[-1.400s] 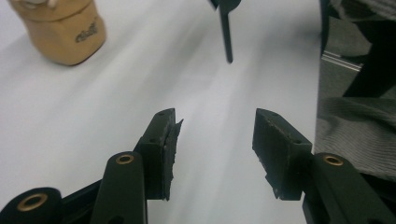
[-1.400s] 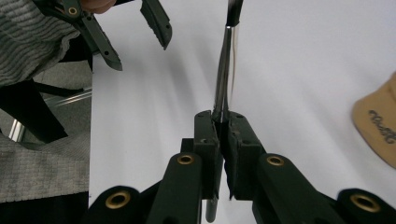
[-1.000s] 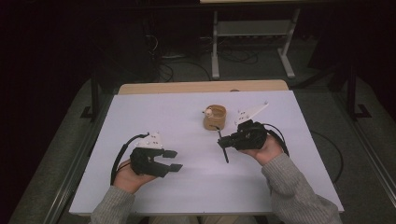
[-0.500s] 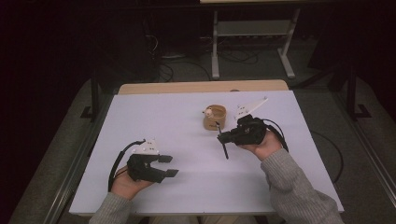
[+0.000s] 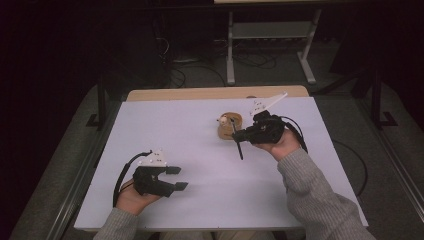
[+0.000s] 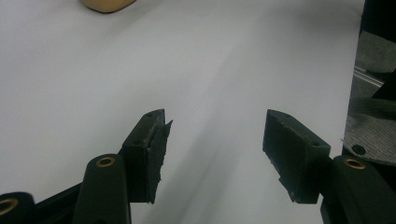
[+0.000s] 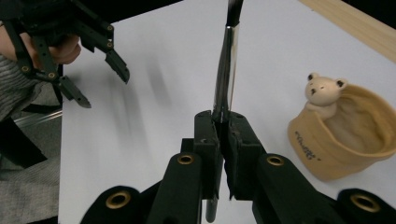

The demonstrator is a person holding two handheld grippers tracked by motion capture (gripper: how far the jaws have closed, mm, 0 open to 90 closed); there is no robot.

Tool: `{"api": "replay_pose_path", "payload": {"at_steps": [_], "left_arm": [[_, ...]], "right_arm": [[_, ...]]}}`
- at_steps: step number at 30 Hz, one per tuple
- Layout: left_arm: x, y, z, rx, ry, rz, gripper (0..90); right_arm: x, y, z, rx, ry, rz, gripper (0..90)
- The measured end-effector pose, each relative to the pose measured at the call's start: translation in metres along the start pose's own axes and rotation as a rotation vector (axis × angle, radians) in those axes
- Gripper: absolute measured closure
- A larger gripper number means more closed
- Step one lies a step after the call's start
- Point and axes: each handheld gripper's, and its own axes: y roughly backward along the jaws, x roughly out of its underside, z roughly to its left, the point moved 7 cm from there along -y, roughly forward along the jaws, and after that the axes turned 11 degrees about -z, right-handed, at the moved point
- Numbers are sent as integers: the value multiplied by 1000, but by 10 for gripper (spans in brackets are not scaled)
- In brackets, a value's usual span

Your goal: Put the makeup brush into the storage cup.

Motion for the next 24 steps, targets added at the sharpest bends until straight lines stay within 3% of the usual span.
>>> {"api": "replay_pose_path", "payload": {"at_steps": [14, 24], "left_arm": [[1, 0, 0, 2, 12, -12, 376], [-1, -1, -2, 5, 12, -30, 376]], "right_arm": [[-18, -6, -16, 28, 15, 6, 831], [-36, -7, -29, 45, -5, -23, 832]]}}
